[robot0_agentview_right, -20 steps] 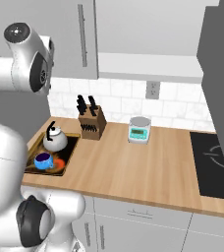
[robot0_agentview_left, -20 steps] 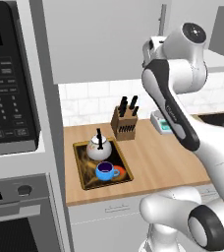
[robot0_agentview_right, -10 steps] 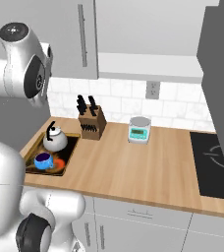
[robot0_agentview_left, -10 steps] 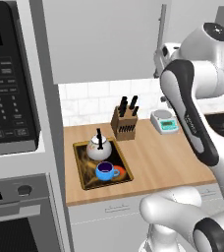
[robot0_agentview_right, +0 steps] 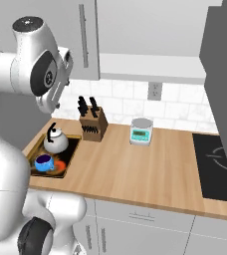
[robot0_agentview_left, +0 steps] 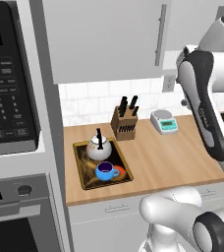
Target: Pick the kettle from the counter and place it on the tray. Then pick the mug from the cabinet and place it on the tray. Then close the cabinet doors.
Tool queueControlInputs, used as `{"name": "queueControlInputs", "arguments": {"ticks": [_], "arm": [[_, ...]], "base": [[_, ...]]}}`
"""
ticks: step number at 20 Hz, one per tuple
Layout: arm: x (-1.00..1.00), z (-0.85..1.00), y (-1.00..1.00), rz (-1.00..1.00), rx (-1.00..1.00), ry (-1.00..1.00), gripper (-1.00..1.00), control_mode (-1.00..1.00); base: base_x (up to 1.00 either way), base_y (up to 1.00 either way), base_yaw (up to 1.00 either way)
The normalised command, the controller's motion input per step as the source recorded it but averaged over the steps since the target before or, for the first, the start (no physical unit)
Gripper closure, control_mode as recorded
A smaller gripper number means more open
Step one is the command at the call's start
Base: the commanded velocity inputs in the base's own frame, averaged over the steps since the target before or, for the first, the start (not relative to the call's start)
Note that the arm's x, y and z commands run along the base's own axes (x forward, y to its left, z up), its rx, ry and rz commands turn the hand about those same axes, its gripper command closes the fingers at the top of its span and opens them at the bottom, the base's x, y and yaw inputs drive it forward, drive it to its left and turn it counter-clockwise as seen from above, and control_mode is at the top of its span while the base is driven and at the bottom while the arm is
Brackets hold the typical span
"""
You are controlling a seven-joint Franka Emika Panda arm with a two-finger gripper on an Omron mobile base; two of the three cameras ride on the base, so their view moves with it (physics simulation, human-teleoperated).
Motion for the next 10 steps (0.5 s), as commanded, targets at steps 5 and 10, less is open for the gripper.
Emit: {"name": "queueControlInputs", "arguments": {"ticks": [5, 10], "arm": [[-0.26, -0.1, -0.78, -0.35, 0.0, -0.11, -1.0, -1.0], [-0.1, -0.25, -0.94, -0.26, 0.0, -0.07, -1.0, -1.0]], "base": [[0.0, 0.0, 0.0], [0.0, 0.0, 0.0]]}}
